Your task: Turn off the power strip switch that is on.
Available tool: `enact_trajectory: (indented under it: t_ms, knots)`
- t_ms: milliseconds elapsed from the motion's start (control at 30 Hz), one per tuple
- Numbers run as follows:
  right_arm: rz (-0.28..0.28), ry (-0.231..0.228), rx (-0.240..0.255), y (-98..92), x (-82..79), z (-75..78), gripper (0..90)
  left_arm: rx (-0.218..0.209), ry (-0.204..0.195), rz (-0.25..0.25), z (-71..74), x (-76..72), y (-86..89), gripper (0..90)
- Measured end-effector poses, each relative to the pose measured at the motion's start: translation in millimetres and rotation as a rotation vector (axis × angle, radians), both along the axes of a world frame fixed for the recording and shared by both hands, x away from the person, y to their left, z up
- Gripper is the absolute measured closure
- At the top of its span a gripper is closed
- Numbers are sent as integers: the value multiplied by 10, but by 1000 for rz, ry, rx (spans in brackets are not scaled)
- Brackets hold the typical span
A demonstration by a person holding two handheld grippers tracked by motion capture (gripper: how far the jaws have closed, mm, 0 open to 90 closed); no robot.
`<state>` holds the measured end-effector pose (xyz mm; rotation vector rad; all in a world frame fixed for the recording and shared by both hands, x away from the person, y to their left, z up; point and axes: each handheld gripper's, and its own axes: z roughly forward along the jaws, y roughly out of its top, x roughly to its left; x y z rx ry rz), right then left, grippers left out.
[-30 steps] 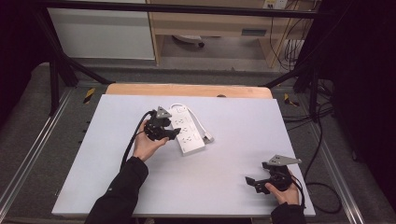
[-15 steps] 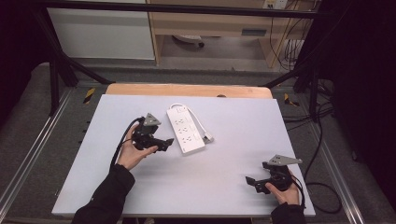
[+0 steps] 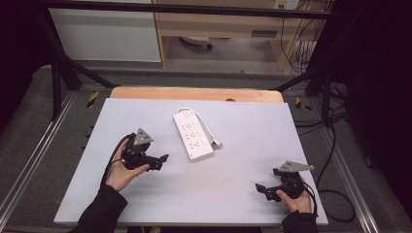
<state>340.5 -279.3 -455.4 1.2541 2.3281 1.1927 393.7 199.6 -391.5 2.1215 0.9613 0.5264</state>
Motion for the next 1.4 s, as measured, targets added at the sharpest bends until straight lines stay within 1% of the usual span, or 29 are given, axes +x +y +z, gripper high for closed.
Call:
enact_trajectory:
  t_ms: [100, 267, 467, 567, 667, 800, 867, 933, 1000, 1033, 1067, 1167, 1233, 1333, 1400]
  knots:
    - [-2, -1, 3, -5, 2, 0, 11, -7, -3, 0, -41, -86, 59, 70]
    - [-2, -1, -1, -2, 1, -1, 10, -5, -7, 2, -129, -206, 140, 69]
    - [-2, 2, 1, -1, 1, -1, 10, -24, -6, 18, -255, -326, 269, 69]
    - [-1, 4, -2, 1, 1, -2, 10, -27, -2, 22, -334, -384, 328, 69]
    - [0, 4, -3, 1, 3, -5, 10, -33, 11, 23, -414, -432, 377, 68]
    - [4, 7, -7, 3, 2, -5, 9, -34, 26, 22, -471, -469, 429, 54]
    - [5, 2, -7, 3, 0, -5, 9, -43, 28, 22, -498, -494, 459, 53]
    - [3, 3, -4, 1, -1, -4, 9, -41, 40, 22, -526, -517, 490, 45]
    - [6, 2, -5, 1, 3, -7, 9, -44, 41, 17, -552, -534, 515, 37]
    - [8, 7, -6, 3, 2, -5, 9, -39, 40, 21, -563, -539, 523, 37]
    - [12, 1, -8, 3, 6, -10, 9, -31, 40, 23, -568, -538, 537, 35]
    - [13, 2, -5, 8, 4, -10, 9, -40, 49, 35, -585, -528, 573, 36]
    - [13, 2, -4, 8, 6, -11, 9, -31, 51, 40, -600, -523, 590, 35]
    - [15, 2, -8, 11, 5, -11, 9, -34, 54, 44, -610, -517, 612, 35]
    - [13, 3, -3, 11, 4, -7, 9, -44, 57, 48, -606, -512, 627, 35]
